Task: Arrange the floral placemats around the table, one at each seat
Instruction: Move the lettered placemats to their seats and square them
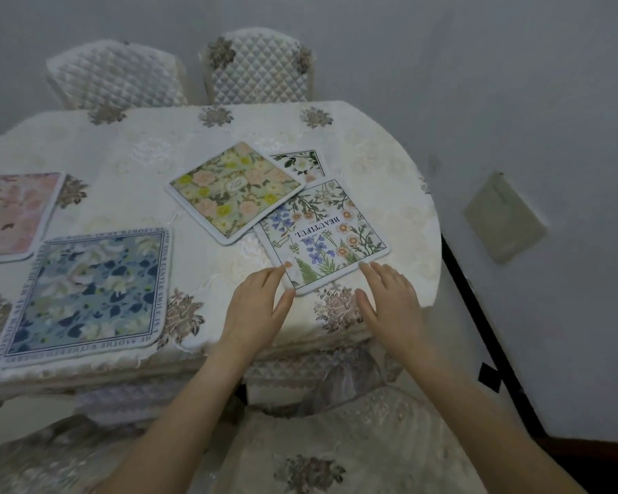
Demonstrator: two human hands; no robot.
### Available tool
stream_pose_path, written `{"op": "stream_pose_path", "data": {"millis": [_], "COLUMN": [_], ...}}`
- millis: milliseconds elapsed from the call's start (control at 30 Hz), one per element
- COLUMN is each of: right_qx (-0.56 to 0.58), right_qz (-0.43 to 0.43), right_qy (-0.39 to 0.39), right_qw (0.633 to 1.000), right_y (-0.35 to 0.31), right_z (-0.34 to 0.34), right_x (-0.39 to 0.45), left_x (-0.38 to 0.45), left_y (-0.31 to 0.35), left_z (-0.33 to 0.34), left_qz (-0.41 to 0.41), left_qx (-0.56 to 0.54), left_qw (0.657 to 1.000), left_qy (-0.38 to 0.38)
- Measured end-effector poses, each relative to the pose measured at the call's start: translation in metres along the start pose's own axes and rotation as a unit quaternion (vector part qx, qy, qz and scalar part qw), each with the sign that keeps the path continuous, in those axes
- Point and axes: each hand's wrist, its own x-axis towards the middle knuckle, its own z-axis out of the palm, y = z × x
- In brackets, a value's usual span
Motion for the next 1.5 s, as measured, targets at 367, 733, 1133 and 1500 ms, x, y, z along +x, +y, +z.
{"op": "stream_pose_path", "data": {"millis": [367, 733, 1133, 1500], "right_qx": [-0.015, -0.084, -0.011, 0.011], "right_qz": [-0.064, 0.006, 0.097, 0.114], "right_qy": [-0.074, -0.133, -0.103, -0.072], "right_qw": [0.995, 0.988, 0.990, 0.991], "right_y": [0.091, 0.116, 0.115, 0.097], "right_z": [0.050, 0.109, 0.111, 0.114], "right_x": [0.146, 0.219, 0.230, 0.157], "left_x": [0.077, 0.127, 0.130, 0.098], "left_y": [-0.017, -0.034, -0.045, -0.055], "left_z": [0.088, 0.135, 0.134, 0.113], "left_qz": [-0.225, -0.347, -0.396, -0.358], "left_qx": [-0.029, -0.038, -0.112, -0.114], "left_qw": [0.974, 0.936, 0.907, 0.926], "left_qy": [-0.011, 0.052, 0.090, 0.050]}}
